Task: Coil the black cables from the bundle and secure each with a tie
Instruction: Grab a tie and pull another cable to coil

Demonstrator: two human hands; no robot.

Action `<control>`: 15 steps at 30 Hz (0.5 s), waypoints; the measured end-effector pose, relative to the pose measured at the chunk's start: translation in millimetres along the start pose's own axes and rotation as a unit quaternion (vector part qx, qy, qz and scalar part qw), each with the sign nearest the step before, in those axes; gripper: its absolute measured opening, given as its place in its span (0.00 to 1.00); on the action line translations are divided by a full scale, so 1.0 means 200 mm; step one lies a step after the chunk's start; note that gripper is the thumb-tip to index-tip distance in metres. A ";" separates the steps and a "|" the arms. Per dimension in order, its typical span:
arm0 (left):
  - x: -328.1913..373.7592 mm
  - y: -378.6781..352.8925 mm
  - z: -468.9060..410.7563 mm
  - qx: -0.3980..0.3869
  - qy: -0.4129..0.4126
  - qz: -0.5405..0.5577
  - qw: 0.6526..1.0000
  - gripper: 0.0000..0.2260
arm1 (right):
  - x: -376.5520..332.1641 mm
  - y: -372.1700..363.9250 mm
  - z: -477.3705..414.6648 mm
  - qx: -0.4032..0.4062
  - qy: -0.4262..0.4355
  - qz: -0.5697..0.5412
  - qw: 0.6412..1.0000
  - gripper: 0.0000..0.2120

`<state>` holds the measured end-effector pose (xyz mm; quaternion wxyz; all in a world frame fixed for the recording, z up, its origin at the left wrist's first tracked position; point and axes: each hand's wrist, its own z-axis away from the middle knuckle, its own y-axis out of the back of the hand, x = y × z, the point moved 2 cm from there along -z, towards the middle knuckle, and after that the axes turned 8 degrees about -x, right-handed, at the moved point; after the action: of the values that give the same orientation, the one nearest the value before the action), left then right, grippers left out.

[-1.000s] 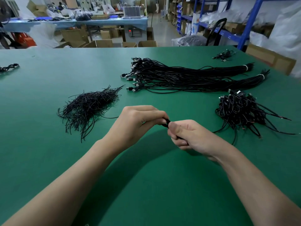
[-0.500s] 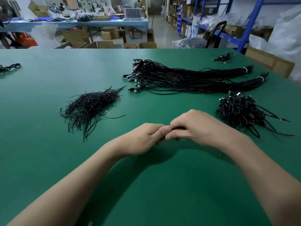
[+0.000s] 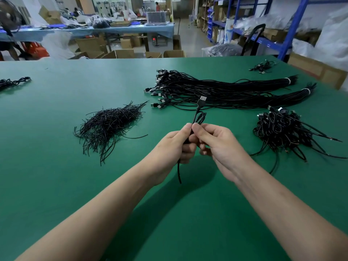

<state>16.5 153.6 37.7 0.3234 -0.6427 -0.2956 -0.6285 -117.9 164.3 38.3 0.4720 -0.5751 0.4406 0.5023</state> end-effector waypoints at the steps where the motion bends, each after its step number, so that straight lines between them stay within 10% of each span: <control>1: 0.00 0.01 0.00 -0.005 0.004 -0.016 1.000 0.19 | 0.00 0.00 0.00 0.002 0.003 0.007 1.000 0.11; 7: -0.01 0.17 -0.01 0.037 0.028 -0.254 0.966 0.21 | 0.05 0.06 0.01 0.040 -0.021 0.030 0.999 0.11; 11: -0.01 0.50 0.03 0.241 0.069 -0.595 0.764 0.10 | 0.08 0.15 0.02 0.049 -0.064 -0.053 0.995 0.12; 15: -0.09 0.64 0.08 0.289 0.100 -0.637 0.707 0.06 | 0.10 0.14 0.03 0.017 -0.075 -0.058 0.995 0.11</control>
<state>126.3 87.9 13.3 0.0439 -0.1099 -0.7680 -0.6294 -144.0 164.8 14.7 0.5415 -0.5522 0.3781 0.5088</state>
